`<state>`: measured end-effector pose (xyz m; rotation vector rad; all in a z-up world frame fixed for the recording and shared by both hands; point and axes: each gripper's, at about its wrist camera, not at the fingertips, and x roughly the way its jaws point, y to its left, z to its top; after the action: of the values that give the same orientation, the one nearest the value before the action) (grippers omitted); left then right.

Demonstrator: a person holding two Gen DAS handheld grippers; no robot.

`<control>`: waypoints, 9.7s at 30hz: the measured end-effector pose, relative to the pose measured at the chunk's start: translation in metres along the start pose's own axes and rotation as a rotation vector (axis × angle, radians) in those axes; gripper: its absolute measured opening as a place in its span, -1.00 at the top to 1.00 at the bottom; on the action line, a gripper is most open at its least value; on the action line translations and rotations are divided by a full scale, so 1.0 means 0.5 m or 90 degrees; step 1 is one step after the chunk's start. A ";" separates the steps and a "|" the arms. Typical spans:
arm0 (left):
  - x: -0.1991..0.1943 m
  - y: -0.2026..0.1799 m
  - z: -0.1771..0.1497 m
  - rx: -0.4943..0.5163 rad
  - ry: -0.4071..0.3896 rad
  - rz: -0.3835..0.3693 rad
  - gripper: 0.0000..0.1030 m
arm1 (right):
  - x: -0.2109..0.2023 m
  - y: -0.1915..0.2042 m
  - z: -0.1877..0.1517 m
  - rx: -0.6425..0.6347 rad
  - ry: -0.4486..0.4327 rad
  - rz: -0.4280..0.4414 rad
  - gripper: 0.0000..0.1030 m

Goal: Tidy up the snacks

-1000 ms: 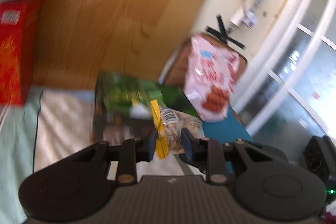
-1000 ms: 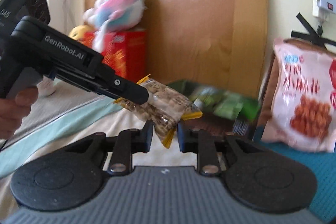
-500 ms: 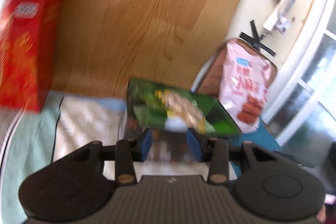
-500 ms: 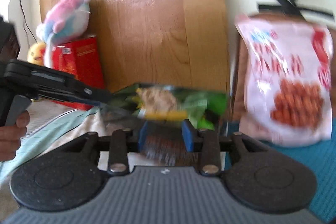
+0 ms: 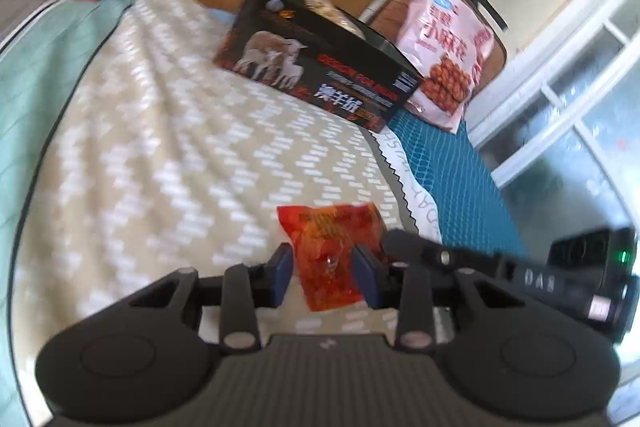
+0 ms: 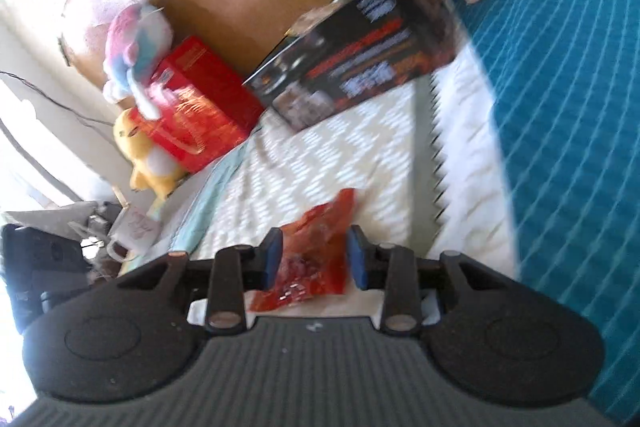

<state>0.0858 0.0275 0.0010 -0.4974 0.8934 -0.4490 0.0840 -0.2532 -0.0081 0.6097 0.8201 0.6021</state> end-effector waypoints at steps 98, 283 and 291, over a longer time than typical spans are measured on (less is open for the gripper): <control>0.142 -0.136 0.327 0.174 -0.155 0.110 0.49 | 0.024 0.059 0.245 -0.339 -0.277 -0.166 0.48; -0.083 -0.165 -0.093 0.290 -0.220 0.629 -1.00 | -0.151 0.072 -0.199 -0.113 -0.197 -0.173 -0.66; -0.083 -0.168 -0.091 0.287 -0.217 0.623 -1.00 | -0.154 0.071 -0.199 -0.109 -0.200 -0.171 -0.66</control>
<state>0.0122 -0.0263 0.0513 0.2937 0.5825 0.3293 -0.0463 -0.2572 0.0001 0.4146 0.5368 0.3152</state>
